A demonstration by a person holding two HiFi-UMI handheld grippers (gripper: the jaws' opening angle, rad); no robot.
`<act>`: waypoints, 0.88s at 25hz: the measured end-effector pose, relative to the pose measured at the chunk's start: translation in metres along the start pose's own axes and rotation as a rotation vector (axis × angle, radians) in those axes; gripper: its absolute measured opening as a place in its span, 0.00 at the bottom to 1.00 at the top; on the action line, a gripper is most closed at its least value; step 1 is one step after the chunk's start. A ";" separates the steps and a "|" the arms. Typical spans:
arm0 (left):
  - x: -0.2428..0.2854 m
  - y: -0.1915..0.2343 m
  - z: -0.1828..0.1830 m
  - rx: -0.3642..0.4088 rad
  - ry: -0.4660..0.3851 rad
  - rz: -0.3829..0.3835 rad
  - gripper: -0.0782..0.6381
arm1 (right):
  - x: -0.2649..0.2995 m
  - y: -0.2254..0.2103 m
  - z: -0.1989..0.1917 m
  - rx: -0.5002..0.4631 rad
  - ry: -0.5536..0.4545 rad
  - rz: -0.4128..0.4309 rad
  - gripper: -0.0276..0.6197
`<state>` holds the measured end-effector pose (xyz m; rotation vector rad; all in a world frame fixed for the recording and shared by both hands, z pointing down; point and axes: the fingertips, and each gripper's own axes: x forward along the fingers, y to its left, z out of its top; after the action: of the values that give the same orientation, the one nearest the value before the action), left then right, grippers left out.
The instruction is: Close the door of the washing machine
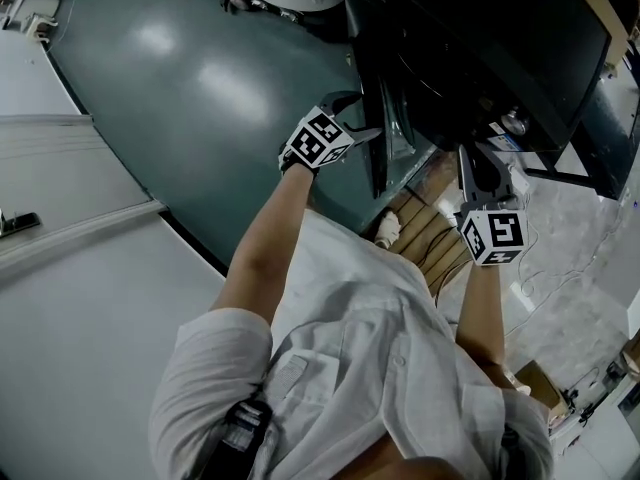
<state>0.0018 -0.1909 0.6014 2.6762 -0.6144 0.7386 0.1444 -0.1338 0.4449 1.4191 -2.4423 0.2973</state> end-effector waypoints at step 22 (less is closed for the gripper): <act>0.083 -0.014 0.043 0.108 -0.010 0.027 0.58 | -0.038 -0.054 -0.034 0.076 0.021 -0.152 0.09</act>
<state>0.0907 -0.2217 0.6081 2.7762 -0.6307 0.7878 0.2143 -0.1180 0.4642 1.6147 -2.3128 0.3714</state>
